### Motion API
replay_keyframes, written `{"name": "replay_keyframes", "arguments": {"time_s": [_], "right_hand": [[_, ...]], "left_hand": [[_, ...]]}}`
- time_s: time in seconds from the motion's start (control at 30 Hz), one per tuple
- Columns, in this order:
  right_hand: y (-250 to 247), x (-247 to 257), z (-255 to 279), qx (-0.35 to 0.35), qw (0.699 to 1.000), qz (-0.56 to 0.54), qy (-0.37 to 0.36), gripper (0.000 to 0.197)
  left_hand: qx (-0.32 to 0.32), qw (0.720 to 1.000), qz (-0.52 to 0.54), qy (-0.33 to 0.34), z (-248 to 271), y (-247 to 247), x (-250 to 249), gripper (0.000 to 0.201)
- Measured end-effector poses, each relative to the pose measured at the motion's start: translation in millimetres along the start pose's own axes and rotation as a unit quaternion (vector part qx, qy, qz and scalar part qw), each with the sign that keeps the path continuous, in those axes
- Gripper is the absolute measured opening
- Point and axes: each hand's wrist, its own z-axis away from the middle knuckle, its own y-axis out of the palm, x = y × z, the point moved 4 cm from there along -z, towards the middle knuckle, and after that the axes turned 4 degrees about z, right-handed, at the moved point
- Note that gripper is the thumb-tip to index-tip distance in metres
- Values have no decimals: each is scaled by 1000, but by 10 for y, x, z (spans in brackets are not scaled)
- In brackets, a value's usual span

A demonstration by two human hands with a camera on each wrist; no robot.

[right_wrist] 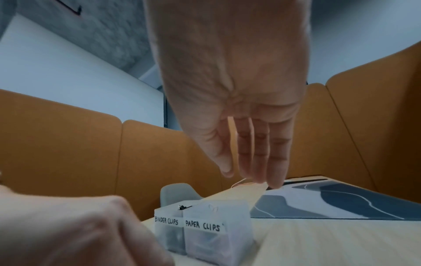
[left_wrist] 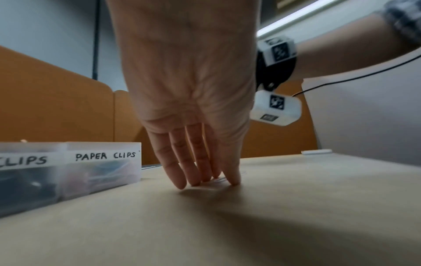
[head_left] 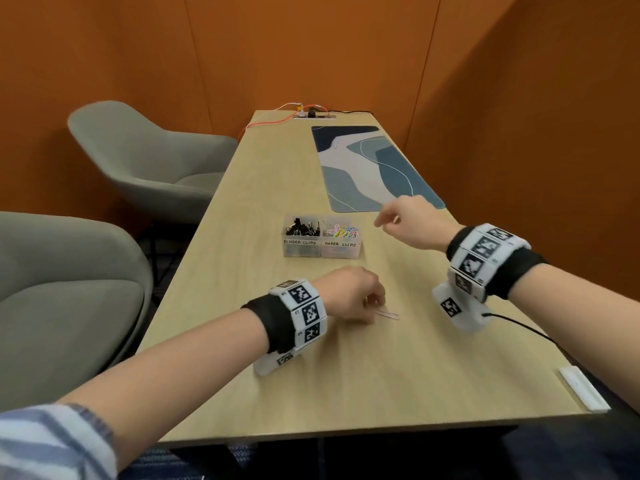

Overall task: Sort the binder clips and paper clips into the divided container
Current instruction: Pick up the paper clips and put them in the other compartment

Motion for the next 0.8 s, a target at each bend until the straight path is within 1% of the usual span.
{"name": "replay_keyframes", "arguments": {"time_s": [0.07, 0.13, 0.23, 0.3, 0.4, 0.5, 0.6, 0.7, 0.73, 0.8], "right_hand": [[-27, -68, 178, 9, 1000, -5, -6, 25], [-61, -124, 315, 3, 1000, -11, -6, 22], [-110, -168, 459, -22, 999, -32, 13, 21], [-136, -162, 525, -39, 998, -41, 21, 21], [-153, -159, 556, -58, 996, -54, 30, 20], [-154, -147, 545, -60, 995, -65, 38, 20], [-124, -151, 529, -56, 995, -72, 38, 19], [-94, -163, 537, -53, 995, -78, 44, 19], [-87, -173, 543, -55, 994, -81, 45, 19], [-90, -186, 578, -56, 994, -86, 48, 19]], "left_hand": [[-12, 999, -33, 7, -44, -32, -46, 22], [-15, 998, -60, 9, -84, -58, -86, 16], [-8, 995, -96, 10, -139, -61, -131, 15], [-6, 995, -99, 5, -168, -36, -130, 17], [-3, 999, -44, -12, -197, -13, -90, 18], [36, 998, 36, -41, -212, -20, -5, 16], [48, 995, 69, -55, -209, -20, 46, 15], [33, 995, 76, -59, -183, -53, 93, 17], [18, 995, 79, -63, -171, -114, 123, 16], [-46, 988, 117, -91, -167, -309, 248, 5]]}}
